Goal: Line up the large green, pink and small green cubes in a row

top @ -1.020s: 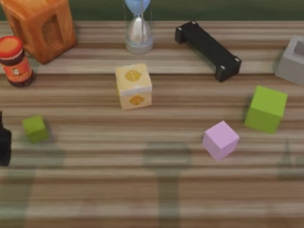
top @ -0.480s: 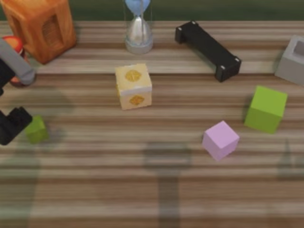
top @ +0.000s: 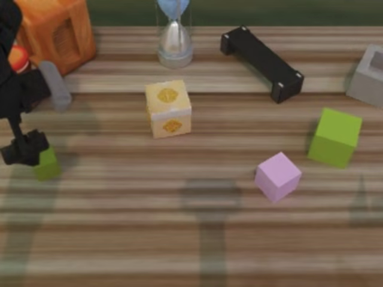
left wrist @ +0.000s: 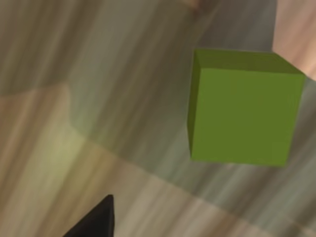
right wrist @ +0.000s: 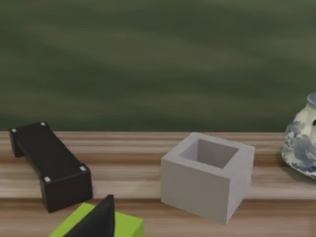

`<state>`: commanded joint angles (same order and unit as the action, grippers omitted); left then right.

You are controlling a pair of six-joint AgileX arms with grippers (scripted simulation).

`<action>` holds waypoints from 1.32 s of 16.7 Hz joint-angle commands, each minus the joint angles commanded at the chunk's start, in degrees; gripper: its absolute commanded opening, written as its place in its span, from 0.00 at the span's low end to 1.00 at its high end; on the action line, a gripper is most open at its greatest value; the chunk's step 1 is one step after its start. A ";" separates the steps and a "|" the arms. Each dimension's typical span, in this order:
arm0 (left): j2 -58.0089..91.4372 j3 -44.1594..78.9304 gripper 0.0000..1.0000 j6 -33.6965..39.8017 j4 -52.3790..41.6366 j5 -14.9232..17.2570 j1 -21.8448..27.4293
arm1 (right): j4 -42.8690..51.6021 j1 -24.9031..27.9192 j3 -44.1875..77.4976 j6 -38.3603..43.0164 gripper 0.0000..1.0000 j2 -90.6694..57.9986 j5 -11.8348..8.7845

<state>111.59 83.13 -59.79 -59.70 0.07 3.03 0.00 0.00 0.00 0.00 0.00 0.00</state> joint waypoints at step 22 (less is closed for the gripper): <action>11.12 -7.11 0.92 -2.08 16.39 0.07 -0.02 | 0.00 0.00 0.00 0.00 1.00 0.00 0.00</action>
<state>122.71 76.02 -61.87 -43.31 0.15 3.02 0.00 0.00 0.00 0.00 0.00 0.00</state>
